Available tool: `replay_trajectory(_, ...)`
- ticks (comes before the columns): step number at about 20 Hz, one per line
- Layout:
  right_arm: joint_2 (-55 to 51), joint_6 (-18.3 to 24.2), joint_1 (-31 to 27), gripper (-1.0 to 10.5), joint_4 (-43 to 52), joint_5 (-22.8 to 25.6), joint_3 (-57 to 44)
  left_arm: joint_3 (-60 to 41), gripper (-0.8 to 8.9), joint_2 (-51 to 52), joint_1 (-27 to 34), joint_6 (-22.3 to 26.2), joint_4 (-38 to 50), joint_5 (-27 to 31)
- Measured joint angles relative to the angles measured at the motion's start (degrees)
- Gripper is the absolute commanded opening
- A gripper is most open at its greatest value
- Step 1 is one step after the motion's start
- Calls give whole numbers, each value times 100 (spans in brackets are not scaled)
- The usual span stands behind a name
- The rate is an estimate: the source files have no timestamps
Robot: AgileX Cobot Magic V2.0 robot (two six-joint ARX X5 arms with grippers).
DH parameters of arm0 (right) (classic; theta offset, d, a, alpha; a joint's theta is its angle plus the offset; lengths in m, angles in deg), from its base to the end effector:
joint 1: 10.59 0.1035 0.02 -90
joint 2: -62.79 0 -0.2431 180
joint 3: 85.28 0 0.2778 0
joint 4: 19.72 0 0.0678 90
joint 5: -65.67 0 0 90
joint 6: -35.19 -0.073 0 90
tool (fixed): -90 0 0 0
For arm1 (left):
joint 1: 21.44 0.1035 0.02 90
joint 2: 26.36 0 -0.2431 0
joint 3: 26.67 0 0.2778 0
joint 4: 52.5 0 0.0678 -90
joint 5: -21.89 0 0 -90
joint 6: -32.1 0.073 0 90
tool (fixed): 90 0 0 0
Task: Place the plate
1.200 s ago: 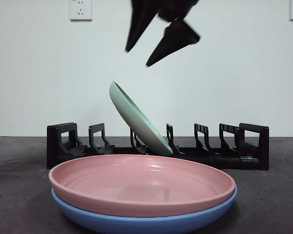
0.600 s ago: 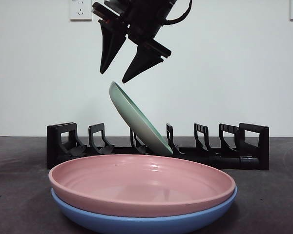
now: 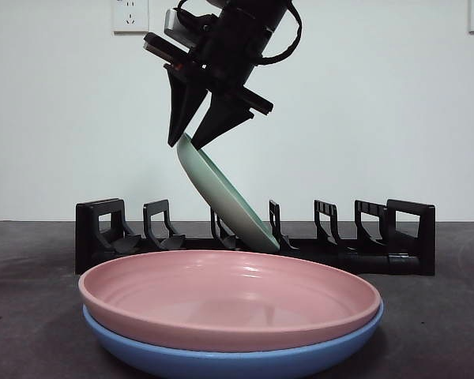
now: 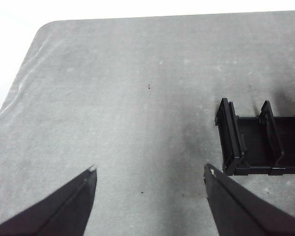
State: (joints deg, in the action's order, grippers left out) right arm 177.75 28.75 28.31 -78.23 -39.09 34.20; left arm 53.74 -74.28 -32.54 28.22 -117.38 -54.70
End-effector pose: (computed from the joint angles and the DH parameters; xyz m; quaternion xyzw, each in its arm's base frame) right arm 0.3626 0.3165 0.2338 -0.0501 0.4658 0.3766 0.7992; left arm 0.2080 -0.0235 0.3588 0.0267 0.2717 0.0286 0.9616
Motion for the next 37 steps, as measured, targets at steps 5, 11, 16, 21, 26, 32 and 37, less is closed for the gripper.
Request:
replay_trajectory(5, 0, -92, 0, 11, -42, -26, 0, 0, 340, 0, 0, 0, 31, 0)
replay_trajectory(11, 0, -116, -17, 11, -448, -328, 308, 0, 340, 0, 0, 0, 33, 0)
replay_trajectory(16, 0, -83, -15, 11, -1128, -651, 1207, 0, 340, 0, 0, -24, 35, 0)
replay_trajectory(21, -42, 197, 55, 11, -1569, -649, 2035, 0, 340, 0, 0, -66, 39, 0)
replay_trajectory(26, -544, 302, 284, 11, -1661, -546, 2039, 0, 340, 0, 0, -68, 39, 0)
replay_trajectory(32, -1303, 424, 833, 11, -1692, 153, 2041, 0, 340, 0, 0, -72, 42, 0)
replay_trajectory(37, -1644, 485, 1482, 11, -1768, 605, 2041, 0, 340, 0, 0, -83, 37, 0)
